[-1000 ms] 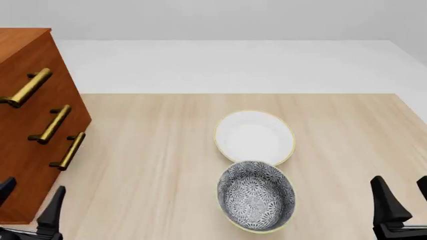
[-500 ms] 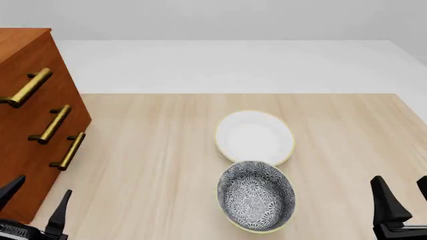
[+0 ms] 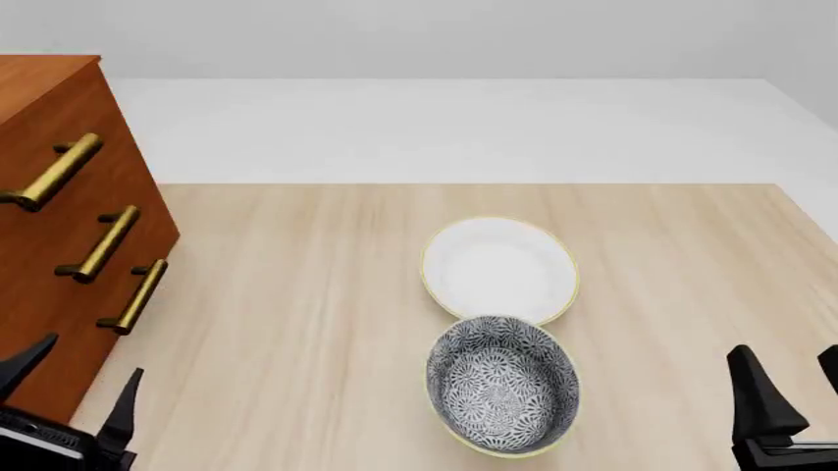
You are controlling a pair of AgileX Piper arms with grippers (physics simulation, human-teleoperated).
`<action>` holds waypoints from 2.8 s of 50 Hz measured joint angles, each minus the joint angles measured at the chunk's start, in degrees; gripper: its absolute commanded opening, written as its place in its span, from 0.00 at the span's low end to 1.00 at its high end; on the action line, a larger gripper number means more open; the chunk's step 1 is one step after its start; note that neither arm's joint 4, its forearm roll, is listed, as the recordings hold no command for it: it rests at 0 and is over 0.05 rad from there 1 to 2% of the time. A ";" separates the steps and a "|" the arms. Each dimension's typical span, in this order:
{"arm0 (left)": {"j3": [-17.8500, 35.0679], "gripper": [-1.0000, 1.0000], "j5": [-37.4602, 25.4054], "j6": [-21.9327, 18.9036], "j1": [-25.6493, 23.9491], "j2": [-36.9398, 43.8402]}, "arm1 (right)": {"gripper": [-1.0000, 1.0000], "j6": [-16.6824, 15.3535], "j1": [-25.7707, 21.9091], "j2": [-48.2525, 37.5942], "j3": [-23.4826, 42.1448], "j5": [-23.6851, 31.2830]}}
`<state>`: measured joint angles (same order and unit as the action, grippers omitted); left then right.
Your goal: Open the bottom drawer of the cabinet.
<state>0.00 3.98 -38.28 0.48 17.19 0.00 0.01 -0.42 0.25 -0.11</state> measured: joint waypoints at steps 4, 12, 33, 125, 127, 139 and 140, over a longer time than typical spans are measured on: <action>0.00 1.00 0.27 -1.02 0.42 0.67 | 1.00 0.00 0.00 0.00 0.00 0.00; 0.00 1.00 1.64 -2.78 1.30 2.80 | 1.00 0.00 0.00 0.00 0.00 0.00; 0.00 1.00 16.01 -7.59 2.85 19.07 | 1.00 0.00 0.00 0.00 0.00 0.00; 0.00 1.00 65.58 -22.92 9.43 74.17 | 1.00 0.00 0.00 0.00 0.00 0.00; 0.00 1.00 65.64 -23.31 9.54 74.34 | 1.00 0.00 0.00 0.00 0.00 0.00; 0.00 1.00 65.83 -25.79 10.08 74.56 | 1.00 0.00 0.00 0.00 0.00 0.00; 0.00 1.00 65.84 -26.00 10.11 74.53 | 1.00 0.00 0.00 0.00 0.00 0.00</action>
<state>0.00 69.82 -64.28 10.58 91.73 0.00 0.00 -0.42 0.25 -0.11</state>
